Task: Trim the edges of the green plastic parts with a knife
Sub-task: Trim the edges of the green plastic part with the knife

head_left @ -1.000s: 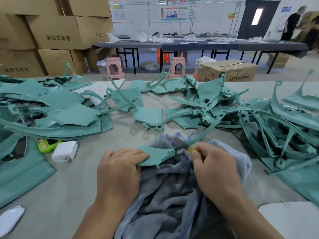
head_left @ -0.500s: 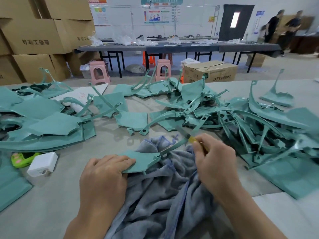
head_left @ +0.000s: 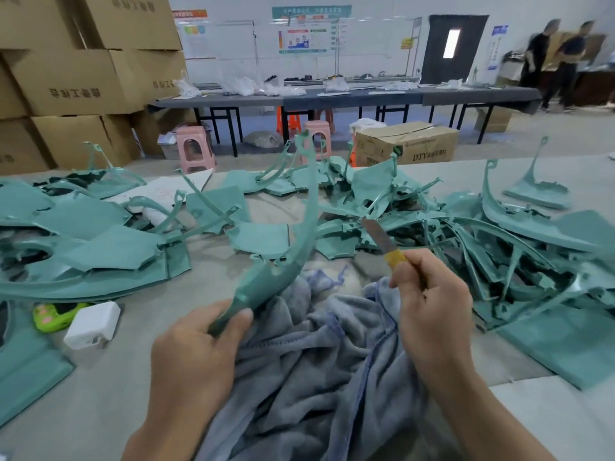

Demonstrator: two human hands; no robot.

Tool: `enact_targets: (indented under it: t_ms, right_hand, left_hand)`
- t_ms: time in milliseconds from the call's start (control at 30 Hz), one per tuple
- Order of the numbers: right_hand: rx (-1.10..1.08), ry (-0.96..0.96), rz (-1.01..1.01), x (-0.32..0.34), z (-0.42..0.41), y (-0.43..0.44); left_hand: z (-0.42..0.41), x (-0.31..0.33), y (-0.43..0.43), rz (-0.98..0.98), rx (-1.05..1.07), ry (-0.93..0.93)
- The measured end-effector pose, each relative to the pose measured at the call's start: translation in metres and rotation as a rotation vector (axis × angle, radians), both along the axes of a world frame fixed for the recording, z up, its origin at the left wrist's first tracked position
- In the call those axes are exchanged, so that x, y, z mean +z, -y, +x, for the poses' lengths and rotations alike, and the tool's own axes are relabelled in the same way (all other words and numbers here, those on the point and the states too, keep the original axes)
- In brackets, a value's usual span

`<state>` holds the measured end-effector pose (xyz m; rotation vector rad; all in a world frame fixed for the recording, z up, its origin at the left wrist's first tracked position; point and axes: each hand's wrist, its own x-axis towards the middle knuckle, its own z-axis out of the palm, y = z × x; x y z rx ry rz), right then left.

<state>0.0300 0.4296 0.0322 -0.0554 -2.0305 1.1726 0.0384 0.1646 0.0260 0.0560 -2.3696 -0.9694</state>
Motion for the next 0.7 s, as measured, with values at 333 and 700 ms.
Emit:
enact_targets:
  t_ms: [333, 700]
  right_hand:
    - [0.544, 0.085, -0.395, 0.013, 0.004, 0.021]
    - [0.927, 0.205, -0.503, 0.01, 0.009, 0.027]
  left_hand:
    - [-0.004, 0.016, 0.001, 1.217, -0.197, 0.564]
    - [-0.011, 0.009, 0.009, 1.189, -0.341, 0.47]
